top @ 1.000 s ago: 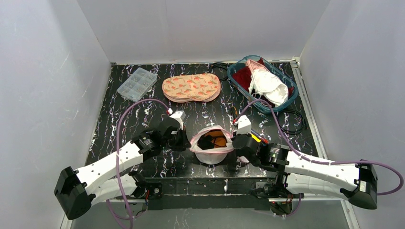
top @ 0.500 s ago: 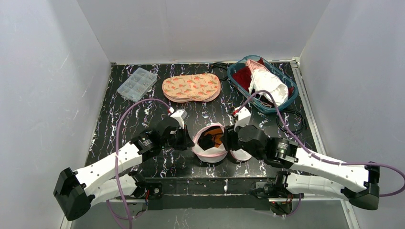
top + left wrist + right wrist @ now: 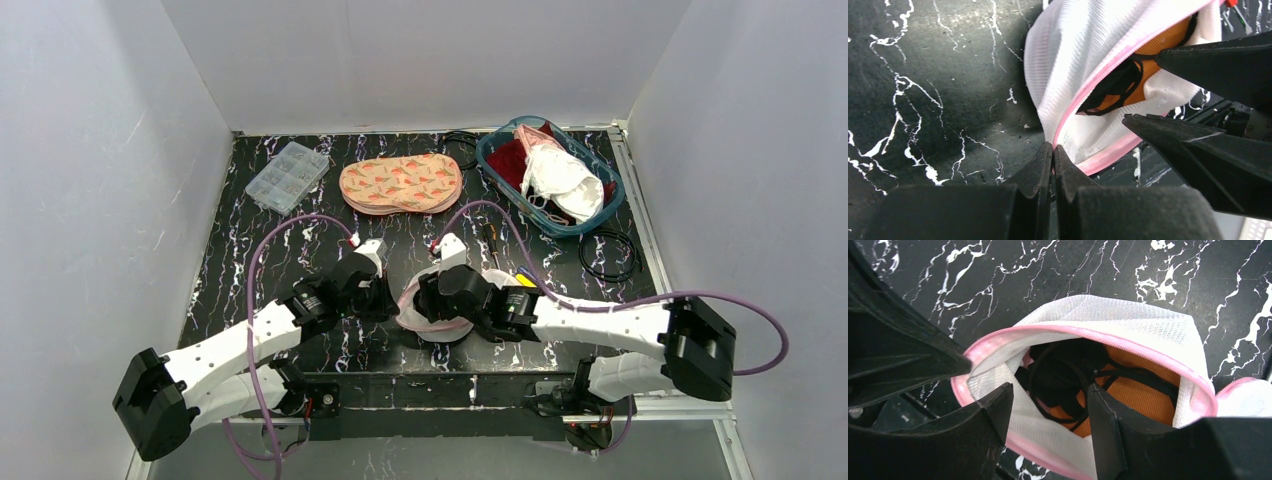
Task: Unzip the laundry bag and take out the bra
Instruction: Pick up the bra from the laundry bag.
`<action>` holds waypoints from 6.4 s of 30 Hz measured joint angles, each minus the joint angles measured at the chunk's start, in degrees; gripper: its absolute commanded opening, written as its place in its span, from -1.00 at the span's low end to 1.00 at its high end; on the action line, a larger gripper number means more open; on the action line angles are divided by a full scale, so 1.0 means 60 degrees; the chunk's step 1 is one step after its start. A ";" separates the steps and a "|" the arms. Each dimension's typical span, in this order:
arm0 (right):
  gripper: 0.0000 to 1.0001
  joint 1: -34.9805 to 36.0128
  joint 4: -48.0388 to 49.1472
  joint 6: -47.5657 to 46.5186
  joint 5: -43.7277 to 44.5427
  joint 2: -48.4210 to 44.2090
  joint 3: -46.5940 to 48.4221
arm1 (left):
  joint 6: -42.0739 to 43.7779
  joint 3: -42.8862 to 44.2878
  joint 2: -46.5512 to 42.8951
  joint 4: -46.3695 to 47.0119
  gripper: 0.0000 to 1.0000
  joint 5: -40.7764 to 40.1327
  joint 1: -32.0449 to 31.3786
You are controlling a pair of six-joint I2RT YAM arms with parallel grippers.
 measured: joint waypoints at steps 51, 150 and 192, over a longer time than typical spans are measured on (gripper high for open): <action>-0.97 0.0353 0.2342 -0.0007 0.1971 0.1898 -0.0619 | -0.0211 -0.0044 -0.0353 -0.0714 -1.00 -0.1217 0.0000; -0.97 0.0106 0.1450 0.0426 -0.0204 -0.0342 -0.1406 | -0.0484 0.0142 0.0841 0.0907 0.08 0.0273 0.0000; 0.43 0.0823 -0.0102 0.0087 0.0233 -0.0984 -0.0025 | -0.0306 0.0379 0.2361 0.1486 -1.00 0.0291 -0.0087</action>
